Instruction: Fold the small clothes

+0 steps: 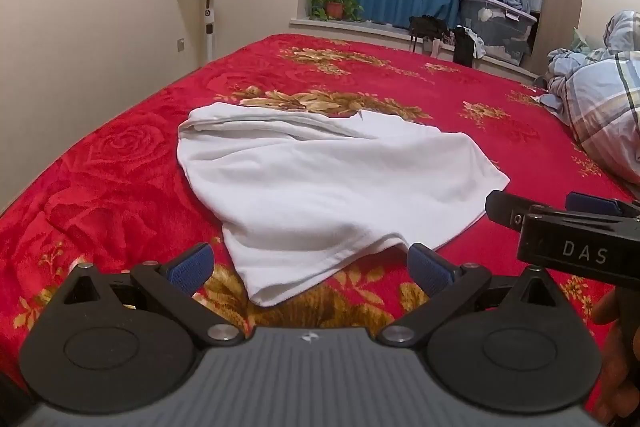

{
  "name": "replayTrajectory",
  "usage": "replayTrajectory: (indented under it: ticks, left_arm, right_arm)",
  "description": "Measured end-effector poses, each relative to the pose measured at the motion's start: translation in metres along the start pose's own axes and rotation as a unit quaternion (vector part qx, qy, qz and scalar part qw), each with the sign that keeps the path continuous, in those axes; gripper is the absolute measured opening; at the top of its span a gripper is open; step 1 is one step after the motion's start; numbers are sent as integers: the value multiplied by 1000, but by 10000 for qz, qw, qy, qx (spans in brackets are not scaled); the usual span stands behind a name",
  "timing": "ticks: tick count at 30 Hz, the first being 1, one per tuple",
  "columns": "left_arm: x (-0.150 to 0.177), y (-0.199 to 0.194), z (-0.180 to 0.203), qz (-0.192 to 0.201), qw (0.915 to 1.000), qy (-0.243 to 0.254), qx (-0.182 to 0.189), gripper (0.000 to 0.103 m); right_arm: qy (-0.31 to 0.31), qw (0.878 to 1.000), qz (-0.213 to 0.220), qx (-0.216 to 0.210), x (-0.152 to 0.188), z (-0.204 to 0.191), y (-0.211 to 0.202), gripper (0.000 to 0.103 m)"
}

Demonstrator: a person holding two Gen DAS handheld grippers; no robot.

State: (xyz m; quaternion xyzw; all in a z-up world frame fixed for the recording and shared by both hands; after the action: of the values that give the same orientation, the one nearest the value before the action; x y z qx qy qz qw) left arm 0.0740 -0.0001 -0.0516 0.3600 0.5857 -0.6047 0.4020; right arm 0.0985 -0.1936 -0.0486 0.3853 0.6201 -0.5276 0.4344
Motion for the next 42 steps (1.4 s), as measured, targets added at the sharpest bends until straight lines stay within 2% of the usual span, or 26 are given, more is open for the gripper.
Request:
replayTrajectory:
  ticks: [12, 21, 22, 25, 34, 42]
  left_arm:
    - [-3, -3, 2, -56, 10000, 16, 7, 103]
    - [2, 0, 0, 4, 10000, 81, 26, 103]
    - [2, 0, 0, 1, 10000, 90, 28, 103]
    - [0, 0, -1, 88, 9999, 95, 25, 103]
    - [-4, -1, -7, 152, 9999, 43, -23, 103]
    - [-5, -3, -6, 121, 9999, 67, 36, 103]
  right_arm:
    - [-49, 10000, 34, -27, -1, 1, -3, 97]
    - [-132, 9998, 108, -54, -1, -6, 0, 97]
    - [-178, 9995, 257, -41, -3, -6, 0, 97]
    - [-98, 9998, 181, -17, -1, -4, 1, 96]
    - [-225, 9997, 105, -65, 2, -11, 2, 91]
    - [-198, 9994, 257, -107, -4, -14, 2, 86]
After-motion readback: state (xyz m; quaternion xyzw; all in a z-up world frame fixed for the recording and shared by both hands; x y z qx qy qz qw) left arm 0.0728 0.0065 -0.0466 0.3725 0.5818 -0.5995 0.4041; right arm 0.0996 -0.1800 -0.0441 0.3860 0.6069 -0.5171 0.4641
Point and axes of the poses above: each gripper's, at about its wrist camera, not at the fingertips, and y roughly the way its jaws point, z to its right, x to its underside, the point moved 9 cm from there along y, roughly the way its jaws point, and after that the axes turned 10 degrees about z, right-handed, at the moved point
